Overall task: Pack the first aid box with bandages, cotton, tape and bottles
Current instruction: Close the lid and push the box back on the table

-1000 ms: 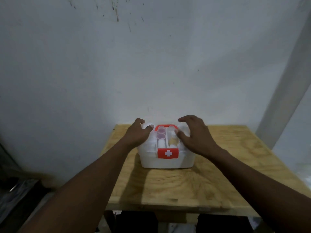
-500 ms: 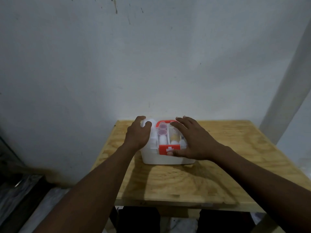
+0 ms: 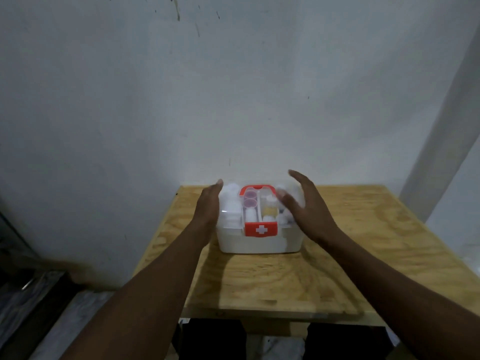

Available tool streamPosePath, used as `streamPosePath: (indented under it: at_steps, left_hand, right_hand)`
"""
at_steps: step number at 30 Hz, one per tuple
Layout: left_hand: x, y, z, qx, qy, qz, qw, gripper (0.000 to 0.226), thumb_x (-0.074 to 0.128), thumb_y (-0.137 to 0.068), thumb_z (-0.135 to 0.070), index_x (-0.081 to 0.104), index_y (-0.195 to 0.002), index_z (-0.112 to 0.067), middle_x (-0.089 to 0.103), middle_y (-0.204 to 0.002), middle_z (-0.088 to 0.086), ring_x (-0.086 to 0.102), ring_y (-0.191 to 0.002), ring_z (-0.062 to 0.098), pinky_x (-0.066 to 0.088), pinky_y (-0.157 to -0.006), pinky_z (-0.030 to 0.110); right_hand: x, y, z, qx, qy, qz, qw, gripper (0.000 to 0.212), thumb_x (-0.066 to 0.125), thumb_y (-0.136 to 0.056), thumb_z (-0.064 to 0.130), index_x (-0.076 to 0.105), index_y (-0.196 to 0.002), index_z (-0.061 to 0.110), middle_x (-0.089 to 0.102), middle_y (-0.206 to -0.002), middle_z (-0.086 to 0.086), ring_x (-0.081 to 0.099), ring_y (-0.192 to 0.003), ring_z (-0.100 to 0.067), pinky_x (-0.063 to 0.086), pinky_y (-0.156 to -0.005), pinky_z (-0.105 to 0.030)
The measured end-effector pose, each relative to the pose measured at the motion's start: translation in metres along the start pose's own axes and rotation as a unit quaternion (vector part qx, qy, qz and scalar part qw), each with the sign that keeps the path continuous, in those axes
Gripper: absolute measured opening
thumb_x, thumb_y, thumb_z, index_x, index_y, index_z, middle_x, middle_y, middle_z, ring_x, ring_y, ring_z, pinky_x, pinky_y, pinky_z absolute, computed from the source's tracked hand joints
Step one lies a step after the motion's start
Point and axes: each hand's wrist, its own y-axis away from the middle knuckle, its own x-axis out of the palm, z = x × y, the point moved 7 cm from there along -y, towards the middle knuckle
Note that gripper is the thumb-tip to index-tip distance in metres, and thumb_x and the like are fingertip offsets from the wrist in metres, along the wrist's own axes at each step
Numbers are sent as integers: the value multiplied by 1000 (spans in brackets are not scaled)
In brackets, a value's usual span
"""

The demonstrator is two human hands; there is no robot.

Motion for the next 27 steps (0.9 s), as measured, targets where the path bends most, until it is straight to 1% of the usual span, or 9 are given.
streamPosePath:
  at_steps: [3,5,8,11,15,18,21,24,27]
  left_hand:
    - [1,4,30,-35,101,16,994,67,53,-84,-69,67,-125,-18,74,-115,13,70,-107,35,53,-98,56]
    - [2,8,42,-38,124,-4,992,90,55,-65,-87,66,-126,-22,75,-115,12,71,-107,35,54,-97,57]
    - [1,8,49,-34,159,-63,985,110,55,-47,-96,62,-130,-24,74,-116,10,72,-103,32,58,-92,53]
    - [8,10,39,-24,159,-74,984,97,54,-53,-86,64,-126,-22,74,-112,11,73,-99,33,59,-91,53]
    - [37,10,27,-13,154,-45,987,76,56,-70,-74,69,-119,-18,76,-108,12,73,-98,32,58,-91,51]
    - [71,13,19,-18,150,-8,989,74,54,-69,-75,69,-117,-20,77,-106,10,73,-98,33,58,-91,53]
    - [103,15,16,-23,143,21,989,70,51,-74,-74,68,-118,-22,76,-107,10,73,-98,33,58,-91,55]
    - [126,15,23,-24,125,32,991,59,47,-87,-69,67,-117,-22,76,-107,9,73,-98,32,58,-91,54]
    - [137,13,35,-35,117,28,992,60,45,-87,-70,65,-117,-23,75,-109,9,72,-98,32,57,-92,54]
  right_hand:
    - [6,17,-36,136,-132,-59,980,62,41,-93,63,41,-144,29,48,-148,1,53,-120,-9,45,-92,-26]
    - [17,26,-47,184,-203,-65,960,54,36,-96,61,48,-138,29,59,-135,1,59,-105,-7,51,-83,-27]
    - [28,27,-50,212,-237,-83,945,60,35,-91,69,48,-138,33,59,-132,4,58,-110,-16,50,-95,-40]
    - [22,23,-51,217,-239,-106,940,56,37,-95,64,50,-138,30,59,-130,6,57,-109,-16,49,-85,-31]
    - [-9,18,-60,216,-232,-134,939,59,38,-93,65,53,-136,28,62,-130,1,60,-109,-21,49,-98,-44]
    - [-42,15,-69,216,-235,-162,934,62,41,-90,68,57,-132,26,63,-129,-1,60,-110,-24,46,-102,-49]
    - [-68,15,-81,215,-227,-178,933,58,40,-91,67,57,-131,28,63,-129,-3,60,-109,-24,46,-103,-50]
    - [-85,19,-95,219,-227,-188,930,67,41,-86,70,58,-131,24,64,-127,-4,61,-108,-26,47,-103,-50]
    - [-88,24,-110,224,-213,-177,934,69,39,-87,69,55,-133,20,63,-129,-8,61,-109,-27,47,-103,-51]
